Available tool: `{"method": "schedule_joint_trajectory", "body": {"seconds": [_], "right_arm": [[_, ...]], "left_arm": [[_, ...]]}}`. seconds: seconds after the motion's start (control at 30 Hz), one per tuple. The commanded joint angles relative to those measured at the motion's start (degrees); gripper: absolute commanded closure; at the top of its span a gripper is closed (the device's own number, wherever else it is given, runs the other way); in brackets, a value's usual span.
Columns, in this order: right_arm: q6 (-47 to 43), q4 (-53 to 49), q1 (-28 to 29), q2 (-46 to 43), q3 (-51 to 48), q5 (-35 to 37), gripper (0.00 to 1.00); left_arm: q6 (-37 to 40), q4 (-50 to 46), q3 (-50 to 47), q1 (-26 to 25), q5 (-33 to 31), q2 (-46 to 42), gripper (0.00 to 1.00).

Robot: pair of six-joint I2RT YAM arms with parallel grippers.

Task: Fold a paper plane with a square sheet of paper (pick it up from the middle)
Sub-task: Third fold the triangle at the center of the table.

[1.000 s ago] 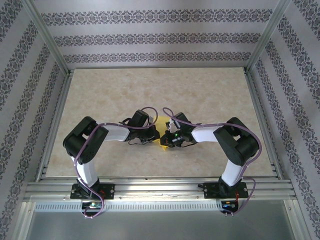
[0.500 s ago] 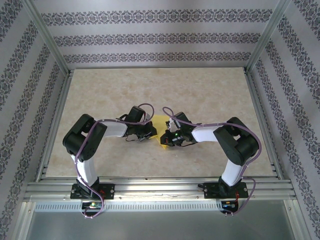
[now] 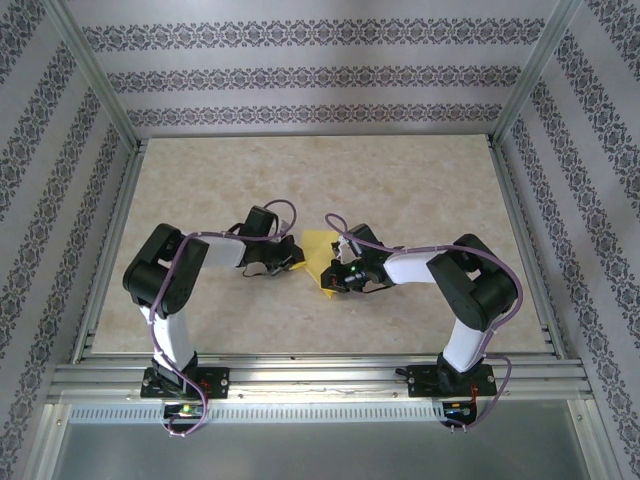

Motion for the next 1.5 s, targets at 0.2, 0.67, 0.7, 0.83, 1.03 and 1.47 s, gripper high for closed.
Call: {"method": "schedule_joint_trajectory", "body": {"seconds": [0.2,0.67,0.7,0.83,1.03,1.47], "right_arm": [[-1.25,-6.44,-0.43,1.49,-2.06,1.55,1.0],[-3.15,-7.78,-1.48,1.38,-0.55,-0.18,1.0],[-3.09,-7.78,-1.68,1.34,-0.55,-0.35,1.0],[-2.97,-7.74,-1.74,0.99,-0.66,-0.51,1.0],[-2.0,-6.33,-1.74,0.1,-0.28,-2.27,1.0],[-0.48,-6.36,0.11,5.5,10.74,-1.74,1.0]], "left_arm": [[2.93,-6.98,3.1,4.29,-6.2,0.07,0.95],[0.25,-0.45,0.13,-1.87,-0.63,-7.14,0.93],[0.14,0.45,0.1,-2.36,0.07,-6.28,0.93],[0.03,2.37,0.4,-3.65,0.92,-2.09,0.93],[-0.07,2.01,-0.23,-3.74,-1.77,1.49,0.94],[1.1,0.24,-2.12,-3.75,-2.63,1.88,0.96]]}}
